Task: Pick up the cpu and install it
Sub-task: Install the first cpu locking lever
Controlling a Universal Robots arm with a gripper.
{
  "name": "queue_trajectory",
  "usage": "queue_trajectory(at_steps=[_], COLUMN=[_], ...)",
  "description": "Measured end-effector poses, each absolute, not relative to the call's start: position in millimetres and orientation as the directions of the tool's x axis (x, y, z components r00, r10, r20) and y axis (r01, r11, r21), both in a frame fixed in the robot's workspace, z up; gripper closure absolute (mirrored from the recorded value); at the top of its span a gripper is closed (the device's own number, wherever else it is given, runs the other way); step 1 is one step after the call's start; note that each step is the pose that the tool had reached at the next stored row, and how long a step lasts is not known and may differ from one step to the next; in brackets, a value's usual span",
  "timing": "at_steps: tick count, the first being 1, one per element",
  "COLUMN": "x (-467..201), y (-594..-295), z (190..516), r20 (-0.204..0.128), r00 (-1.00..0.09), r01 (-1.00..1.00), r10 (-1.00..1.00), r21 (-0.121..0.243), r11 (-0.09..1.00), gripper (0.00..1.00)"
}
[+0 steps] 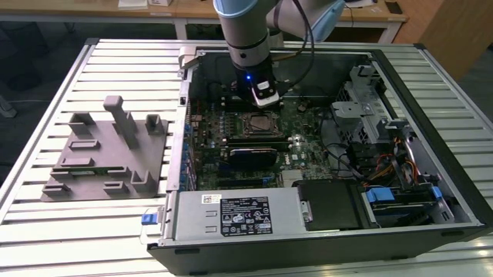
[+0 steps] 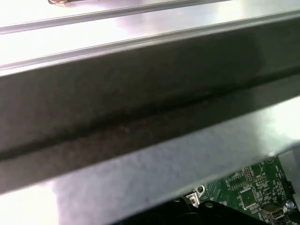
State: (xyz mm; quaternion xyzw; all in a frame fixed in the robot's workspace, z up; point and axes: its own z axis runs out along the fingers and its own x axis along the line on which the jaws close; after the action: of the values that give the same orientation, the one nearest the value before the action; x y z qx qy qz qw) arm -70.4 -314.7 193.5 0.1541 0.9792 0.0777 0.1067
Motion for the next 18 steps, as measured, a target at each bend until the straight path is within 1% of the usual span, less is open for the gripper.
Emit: queue_trajectory(at_steps=[9, 18], x=[-70.5, -72.6], y=[-314.7, -314.0], z=[196.6, 196.5], r20=[-0.184, -0.183], r00=[-0.929, -0.903], r01=[0.288, 0.355], r10=[0.322, 0.389], r21=[0.19, 0.191], r11=[0.939, 0.915], gripper=[0.89, 0.89])
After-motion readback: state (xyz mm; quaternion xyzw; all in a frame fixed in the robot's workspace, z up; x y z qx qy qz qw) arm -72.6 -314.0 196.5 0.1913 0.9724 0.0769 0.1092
